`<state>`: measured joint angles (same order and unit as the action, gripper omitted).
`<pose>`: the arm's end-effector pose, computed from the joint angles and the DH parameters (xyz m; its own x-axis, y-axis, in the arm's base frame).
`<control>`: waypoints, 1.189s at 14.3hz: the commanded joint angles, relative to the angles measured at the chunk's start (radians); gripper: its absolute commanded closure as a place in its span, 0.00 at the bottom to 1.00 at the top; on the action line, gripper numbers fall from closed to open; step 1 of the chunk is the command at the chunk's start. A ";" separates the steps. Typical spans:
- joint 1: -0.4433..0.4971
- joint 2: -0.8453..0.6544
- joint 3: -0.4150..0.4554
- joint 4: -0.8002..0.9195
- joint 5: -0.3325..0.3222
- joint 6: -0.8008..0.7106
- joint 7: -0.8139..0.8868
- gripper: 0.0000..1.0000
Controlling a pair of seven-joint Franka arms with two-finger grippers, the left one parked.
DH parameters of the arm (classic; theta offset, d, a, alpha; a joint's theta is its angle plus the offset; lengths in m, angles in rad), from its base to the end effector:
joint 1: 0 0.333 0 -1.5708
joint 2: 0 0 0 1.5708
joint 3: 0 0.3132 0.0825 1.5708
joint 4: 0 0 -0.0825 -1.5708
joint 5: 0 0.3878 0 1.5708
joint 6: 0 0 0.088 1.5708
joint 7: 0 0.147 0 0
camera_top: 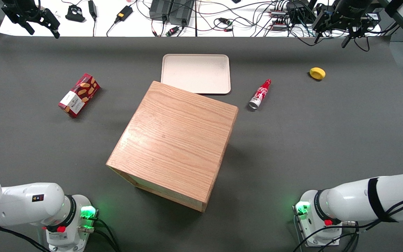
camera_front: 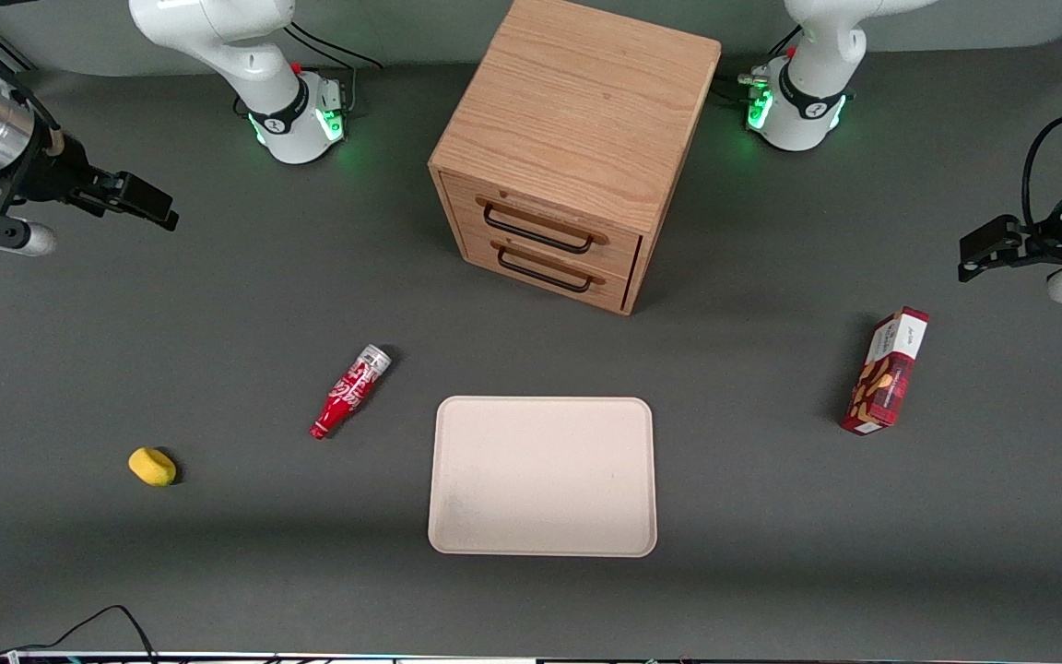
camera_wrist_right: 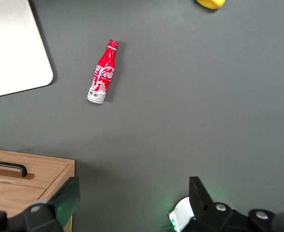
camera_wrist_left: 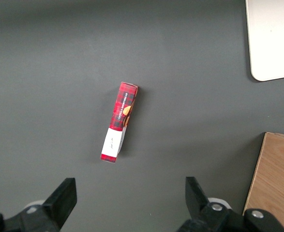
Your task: Place coke bottle on tray
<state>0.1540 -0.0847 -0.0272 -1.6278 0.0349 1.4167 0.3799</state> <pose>0.5051 0.0694 0.5884 0.9605 -0.2457 -0.1308 -0.2463 -0.9691 0.0122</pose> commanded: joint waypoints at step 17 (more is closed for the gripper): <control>0.012 -0.001 0.012 0.029 -0.042 -0.039 -0.090 0.00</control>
<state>0.1547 -0.0836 -0.0178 -1.6081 0.0246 1.3929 0.3072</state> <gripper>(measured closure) 0.000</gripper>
